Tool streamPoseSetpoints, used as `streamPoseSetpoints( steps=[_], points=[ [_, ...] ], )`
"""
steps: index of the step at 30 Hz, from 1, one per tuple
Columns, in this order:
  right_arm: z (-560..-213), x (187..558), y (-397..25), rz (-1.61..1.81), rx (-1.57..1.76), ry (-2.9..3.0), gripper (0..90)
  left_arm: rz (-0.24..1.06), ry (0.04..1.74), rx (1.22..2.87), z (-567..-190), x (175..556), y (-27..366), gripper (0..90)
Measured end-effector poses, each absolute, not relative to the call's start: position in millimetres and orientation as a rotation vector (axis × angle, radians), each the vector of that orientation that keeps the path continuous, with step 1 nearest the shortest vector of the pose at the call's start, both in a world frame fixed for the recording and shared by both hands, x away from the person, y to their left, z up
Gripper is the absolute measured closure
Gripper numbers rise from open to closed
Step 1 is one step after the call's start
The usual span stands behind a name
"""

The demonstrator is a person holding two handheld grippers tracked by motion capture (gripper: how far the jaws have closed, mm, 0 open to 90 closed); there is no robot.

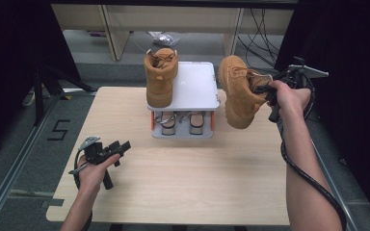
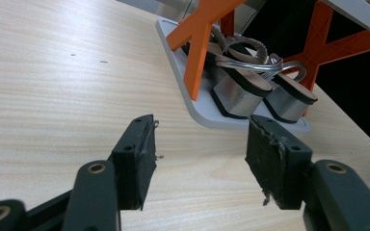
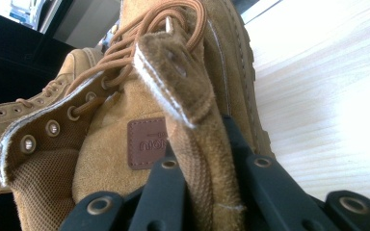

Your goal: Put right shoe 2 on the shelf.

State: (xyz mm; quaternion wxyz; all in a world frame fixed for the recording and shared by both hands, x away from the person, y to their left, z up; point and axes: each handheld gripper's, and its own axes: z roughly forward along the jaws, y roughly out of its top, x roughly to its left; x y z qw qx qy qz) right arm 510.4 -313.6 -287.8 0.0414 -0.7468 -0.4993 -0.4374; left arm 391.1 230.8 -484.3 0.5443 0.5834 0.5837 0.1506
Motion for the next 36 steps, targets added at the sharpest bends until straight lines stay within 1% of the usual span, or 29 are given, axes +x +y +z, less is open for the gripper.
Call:
streamPoseSetpoints(
  steps=[2, 15, 21, 23, 26, 36],
  points=[
    [-285.6, 510.8, -312.7, -1.301, -2.298, -1.567, 83.8, 0.358, 1.387, 1.384, -484.1, 391.0, 230.9, 43.2],
    [-280.0, 515.3, -301.5, -1.339, -2.292, -1.49, 83.5, 0.355, 1.388, 1.375, -484.6, 390.9, 231.6, 43.2],
    [-277.7, 515.2, -299.4, -1.321, -2.284, -1.527, 83.5, 0.356, 1.387, 1.375, -484.3, 390.7, 231.7, 43.2],
    [-279.6, 515.9, -300.1, -1.363, -2.266, -1.565, 83.5, 0.356, 1.387, 1.375, -484.1, 390.7, 232.0, 43.2],
    [-277.8, 516.7, -297.1, -1.373, -2.268, -1.496, 83.4, 0.353, 1.386, 1.374, -484.1, 390.7, 231.8, 43.2],
    [-274.7, 518.9, -292.0, -1.367, -2.263, -1.524, 83.4, 0.353, 1.388, 1.371, -484.1, 390.9, 232.1, 43.2]
  ],
)
